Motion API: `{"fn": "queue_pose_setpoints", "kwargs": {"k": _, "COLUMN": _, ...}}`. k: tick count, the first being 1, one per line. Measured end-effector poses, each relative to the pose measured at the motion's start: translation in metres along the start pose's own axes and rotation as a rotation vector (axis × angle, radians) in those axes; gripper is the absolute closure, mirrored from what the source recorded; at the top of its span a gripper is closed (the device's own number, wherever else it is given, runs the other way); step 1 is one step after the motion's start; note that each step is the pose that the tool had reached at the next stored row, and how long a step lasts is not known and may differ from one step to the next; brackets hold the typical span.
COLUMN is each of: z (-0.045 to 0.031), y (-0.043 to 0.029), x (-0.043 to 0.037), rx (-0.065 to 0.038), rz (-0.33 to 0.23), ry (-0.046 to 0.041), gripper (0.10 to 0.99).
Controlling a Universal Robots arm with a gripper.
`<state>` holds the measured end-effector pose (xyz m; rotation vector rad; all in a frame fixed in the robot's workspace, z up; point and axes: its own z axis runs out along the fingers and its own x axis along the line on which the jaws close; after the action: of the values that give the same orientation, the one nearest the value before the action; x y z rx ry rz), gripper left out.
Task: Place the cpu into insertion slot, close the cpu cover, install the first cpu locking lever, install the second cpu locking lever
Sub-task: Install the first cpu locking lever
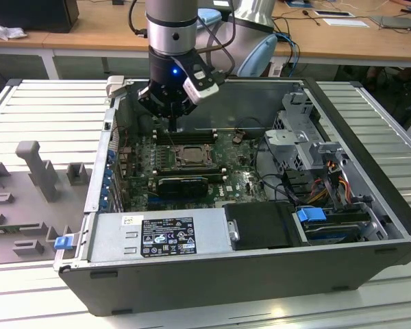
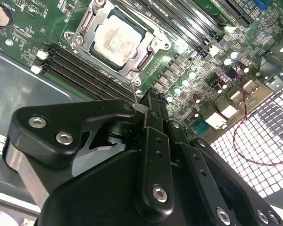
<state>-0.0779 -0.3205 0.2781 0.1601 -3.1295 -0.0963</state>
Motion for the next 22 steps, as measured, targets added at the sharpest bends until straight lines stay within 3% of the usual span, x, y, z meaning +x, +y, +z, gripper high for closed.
{"fn": "queue_pose_setpoints", "kwargs": {"k": 2, "z": 0.0008, "y": 0.0005, "x": 0.0054, "rx": 0.000, "rz": 0.012, "ry": -0.0010, "gripper": 0.980}}
{"fn": "queue_pose_setpoints", "kwargs": {"k": 4, "z": 0.0054, "y": 0.0019, "x": 0.0197, "rx": 0.000, "rz": 0.012, "ry": -0.0017, "gripper": 0.980}}
{"fn": "queue_pose_setpoints", "kwargs": {"k": 9, "z": 0.0146, "y": 0.0082, "x": 0.0300, "rx": 0.000, "rz": 0.012, "ry": -0.0014, "gripper": 0.980}}
{"fn": "queue_pose_setpoints", "kwargs": {"k": 15, "z": 0.0216, "y": 0.0297, "x": 0.0286, "rx": 0.000, "rz": 0.012, "ry": -0.0015, "gripper": 0.980}}
{"fn": "queue_pose_setpoints", "kwargs": {"k": 22, "z": 0.0218, "y": 0.0297, "x": 0.0199, "rx": 0.000, "rz": 0.013, "ry": -0.0015, "gripper": 0.980}}
